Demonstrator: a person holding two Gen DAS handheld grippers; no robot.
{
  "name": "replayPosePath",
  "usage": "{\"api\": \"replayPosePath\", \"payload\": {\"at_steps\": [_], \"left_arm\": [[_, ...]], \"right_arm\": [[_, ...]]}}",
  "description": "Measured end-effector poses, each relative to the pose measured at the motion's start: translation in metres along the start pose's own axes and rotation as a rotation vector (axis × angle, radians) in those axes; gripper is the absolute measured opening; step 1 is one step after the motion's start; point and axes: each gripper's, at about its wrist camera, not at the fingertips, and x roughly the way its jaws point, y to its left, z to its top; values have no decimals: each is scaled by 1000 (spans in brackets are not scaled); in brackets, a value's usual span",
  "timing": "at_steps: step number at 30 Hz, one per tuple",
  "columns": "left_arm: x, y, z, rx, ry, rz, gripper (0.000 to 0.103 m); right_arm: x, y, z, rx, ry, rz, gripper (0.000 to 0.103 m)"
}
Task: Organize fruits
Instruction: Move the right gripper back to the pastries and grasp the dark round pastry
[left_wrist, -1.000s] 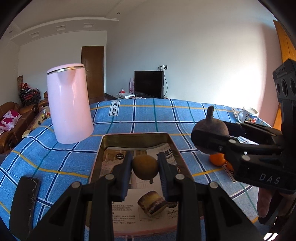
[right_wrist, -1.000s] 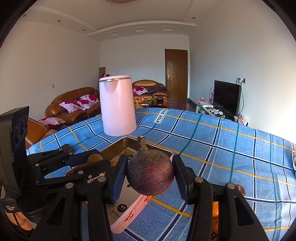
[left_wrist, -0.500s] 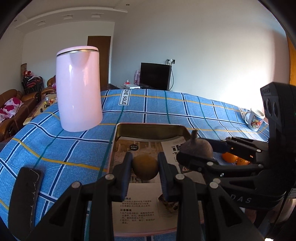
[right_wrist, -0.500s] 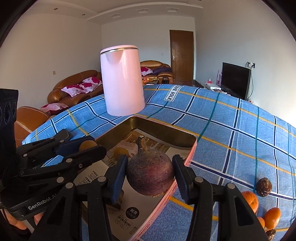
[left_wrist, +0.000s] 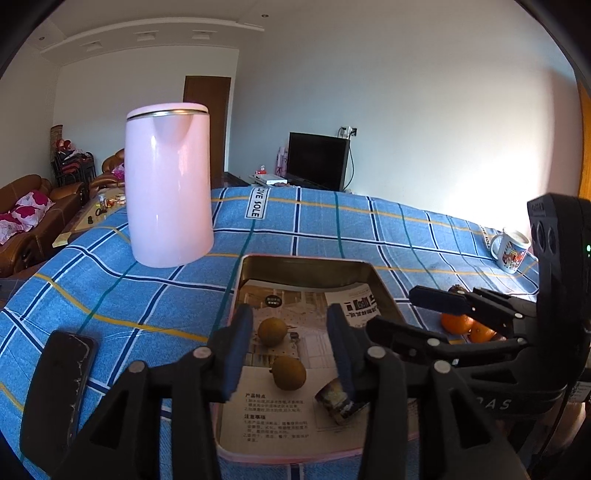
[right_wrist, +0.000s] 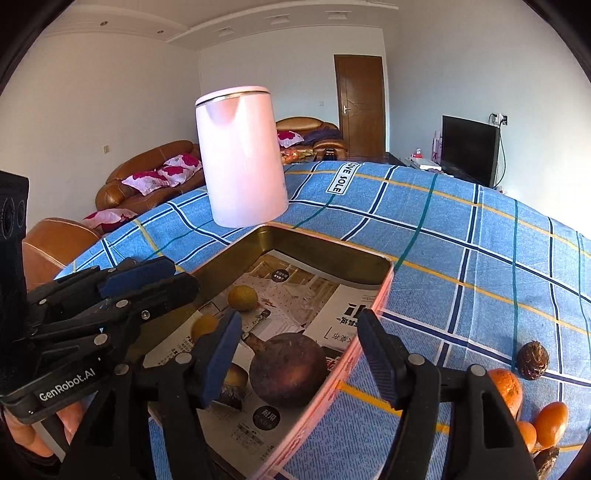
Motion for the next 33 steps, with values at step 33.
{"api": "replayPosePath", "payload": {"at_steps": [33], "left_arm": [[20, -150, -28, 167, 96, -202, 73]], "right_arm": [[-104, -170, -97, 469, 70, -57, 57]]}}
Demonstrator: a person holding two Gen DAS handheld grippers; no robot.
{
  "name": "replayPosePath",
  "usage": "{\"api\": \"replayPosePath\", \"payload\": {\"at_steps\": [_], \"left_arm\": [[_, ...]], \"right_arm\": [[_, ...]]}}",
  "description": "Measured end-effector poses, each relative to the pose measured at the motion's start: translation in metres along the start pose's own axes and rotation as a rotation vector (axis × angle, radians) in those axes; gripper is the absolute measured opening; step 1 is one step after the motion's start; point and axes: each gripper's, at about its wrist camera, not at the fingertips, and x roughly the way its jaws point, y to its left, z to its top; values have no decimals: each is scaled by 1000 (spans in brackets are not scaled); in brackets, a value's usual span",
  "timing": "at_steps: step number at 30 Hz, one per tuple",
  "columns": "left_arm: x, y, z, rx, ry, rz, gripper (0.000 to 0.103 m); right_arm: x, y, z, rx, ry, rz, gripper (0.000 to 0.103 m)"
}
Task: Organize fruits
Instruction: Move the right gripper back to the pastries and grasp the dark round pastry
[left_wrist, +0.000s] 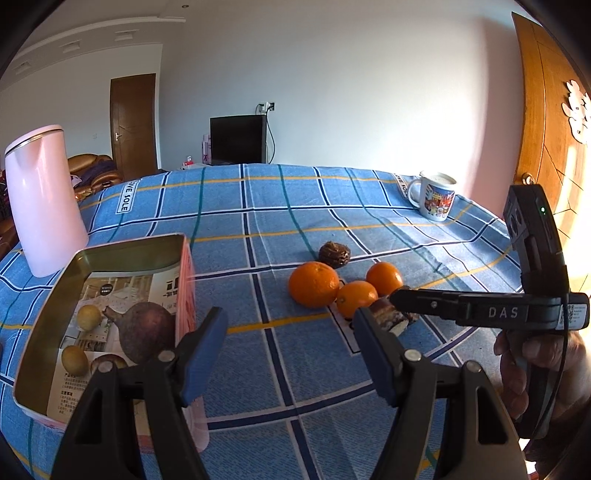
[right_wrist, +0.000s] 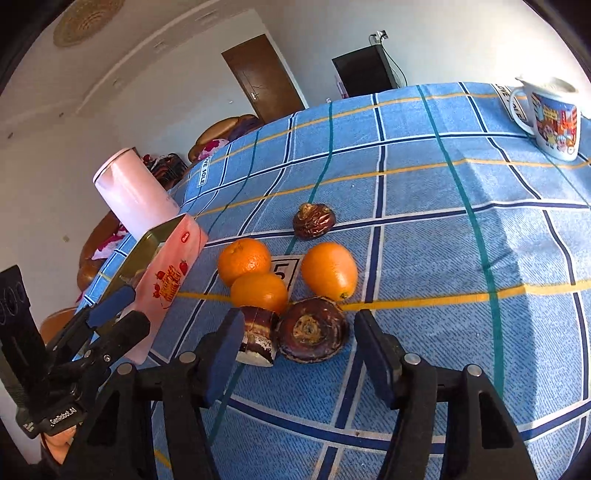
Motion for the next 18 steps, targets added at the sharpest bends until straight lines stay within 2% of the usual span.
{"api": "replayPosePath", "payload": {"at_steps": [2, 8, 12, 16, 18], "left_arm": [[2, 0, -1, -1, 6, 0, 73], [6, -8, -3, 15, 21, -8, 73], [6, -12, -3, 27, 23, -14, 73], [7, -16, -4, 37, 27, -17, 73], [7, -16, -3, 36, 29, -14, 73]], "right_arm": [[-1, -2, 0, 12, 2, -4, 51], [1, 4, 3, -30, 20, -3, 51], [4, -3, 4, 1, 34, 51, 52], [2, -1, 2, -17, 38, 68, 52], [0, 2, 0, -42, 35, 43, 44]]}}
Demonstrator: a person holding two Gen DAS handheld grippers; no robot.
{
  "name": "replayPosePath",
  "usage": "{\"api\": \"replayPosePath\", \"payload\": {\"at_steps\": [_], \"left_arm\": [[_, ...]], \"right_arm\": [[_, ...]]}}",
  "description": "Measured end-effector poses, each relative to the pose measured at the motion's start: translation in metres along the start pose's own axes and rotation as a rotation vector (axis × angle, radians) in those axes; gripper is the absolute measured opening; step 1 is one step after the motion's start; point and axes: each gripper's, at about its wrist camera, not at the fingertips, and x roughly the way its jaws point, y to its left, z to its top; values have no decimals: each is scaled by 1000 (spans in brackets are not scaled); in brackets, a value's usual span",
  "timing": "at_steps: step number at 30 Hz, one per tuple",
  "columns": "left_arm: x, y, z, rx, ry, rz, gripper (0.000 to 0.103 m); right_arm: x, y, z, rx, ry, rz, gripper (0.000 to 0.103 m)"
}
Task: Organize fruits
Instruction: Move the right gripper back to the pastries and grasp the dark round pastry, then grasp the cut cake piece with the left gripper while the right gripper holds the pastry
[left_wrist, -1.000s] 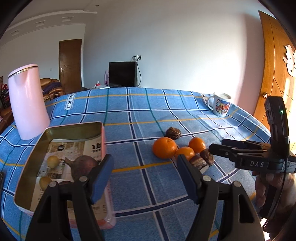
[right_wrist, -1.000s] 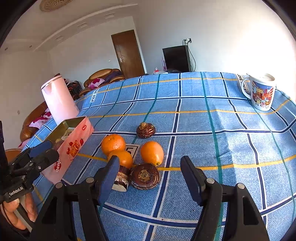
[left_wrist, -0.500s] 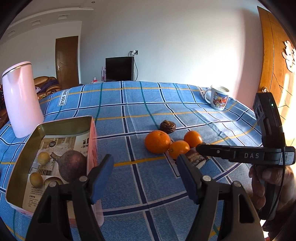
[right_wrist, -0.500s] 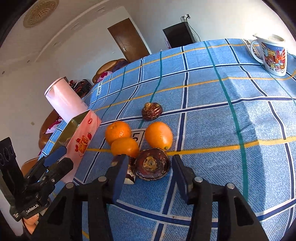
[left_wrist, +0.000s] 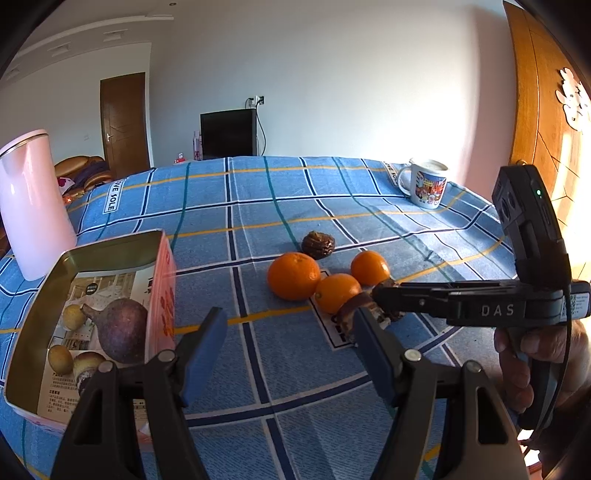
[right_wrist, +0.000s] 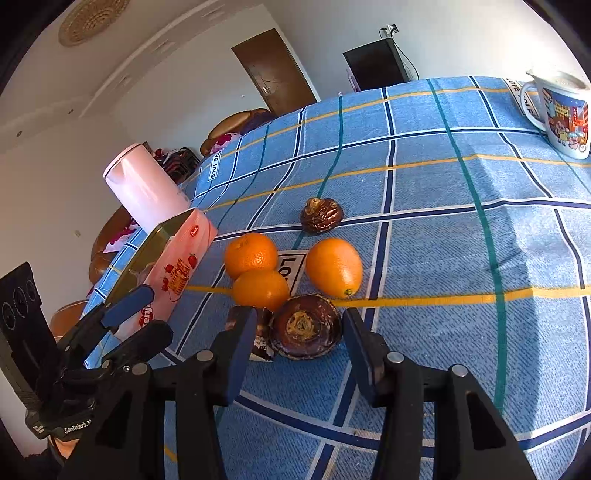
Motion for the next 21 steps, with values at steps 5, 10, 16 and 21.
{"api": "replayPosePath", "payload": {"at_steps": [5, 10, 16, 21], "left_arm": [[5, -6, 2, 10, 11, -8, 73], [12, -22, 7, 25, 30, -51, 73], [29, -35, 11, 20, 85, -80, 73], [49, -38, 11, -11, 165, -114, 70]], "right_arm": [[-12, 5, -6, -72, -39, -95, 44], [-22, -1, -8, -71, -88, -152, 44], [-30, -9, -8, -43, -127, -148, 44], [-37, -9, -10, -34, -169, -157, 44]]}}
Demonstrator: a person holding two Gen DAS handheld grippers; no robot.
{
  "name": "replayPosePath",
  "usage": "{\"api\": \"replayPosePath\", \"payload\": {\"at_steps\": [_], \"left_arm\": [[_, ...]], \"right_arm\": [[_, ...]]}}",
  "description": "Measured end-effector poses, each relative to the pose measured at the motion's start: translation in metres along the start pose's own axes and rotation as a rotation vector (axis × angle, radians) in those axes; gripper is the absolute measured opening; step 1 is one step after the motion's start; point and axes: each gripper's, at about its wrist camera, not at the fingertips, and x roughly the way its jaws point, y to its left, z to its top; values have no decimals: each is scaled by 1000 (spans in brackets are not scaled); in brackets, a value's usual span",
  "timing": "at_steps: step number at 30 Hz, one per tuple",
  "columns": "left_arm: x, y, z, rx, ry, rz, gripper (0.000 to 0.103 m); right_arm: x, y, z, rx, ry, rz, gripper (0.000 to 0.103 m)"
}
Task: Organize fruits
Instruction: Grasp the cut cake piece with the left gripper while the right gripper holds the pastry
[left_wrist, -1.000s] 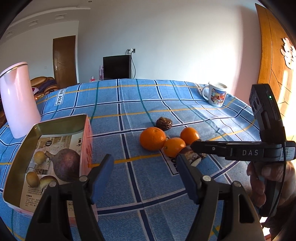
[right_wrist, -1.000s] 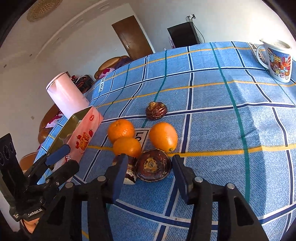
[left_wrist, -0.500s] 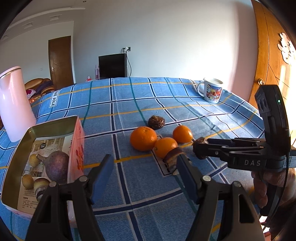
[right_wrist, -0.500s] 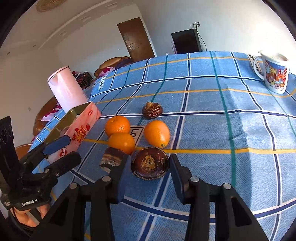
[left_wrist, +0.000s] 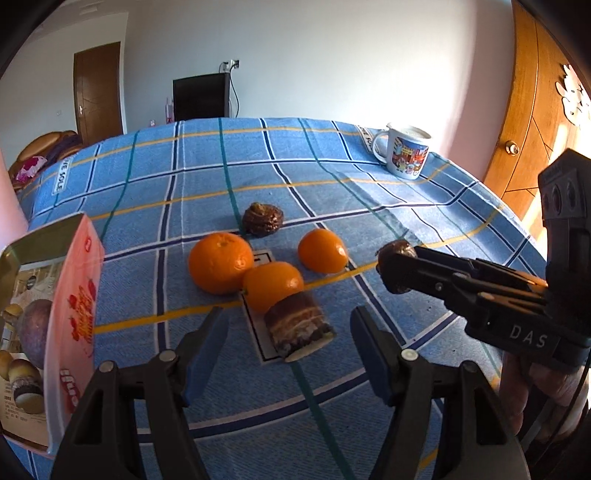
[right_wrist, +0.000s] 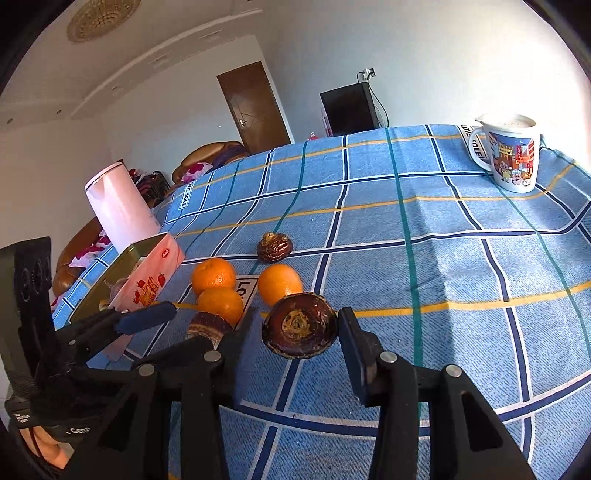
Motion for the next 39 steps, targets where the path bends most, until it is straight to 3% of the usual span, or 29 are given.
{"api": "replayPosePath", "payload": {"at_steps": [1, 2, 3, 5, 13, 23, 39], "left_arm": [[3, -1, 0, -6, 12, -10, 70], [6, -2, 1, -9, 25, -20, 63], [9, -2, 1, -12, 41, -35, 51], [14, -2, 0, -29, 64, -51, 43], [0, 3, -3, -54, -8, -74, 43], [-29, -3, -6, -7, -175, -12, 43], [-45, -11, -13, 43, -268, 48, 43]], "right_arm": [[0, 0, 0, 0, -1, 0, 44], [0, 1, 0, -2, -1, 0, 44], [0, 1, 0, -3, -3, 1, 44], [0, 2, 0, -9, 1, 5, 44], [-5, 5, -1, -27, -25, 33, 44], [-22, 10, -5, -61, -120, 72, 44], [-38, 15, -9, -94, -214, 92, 44]]}}
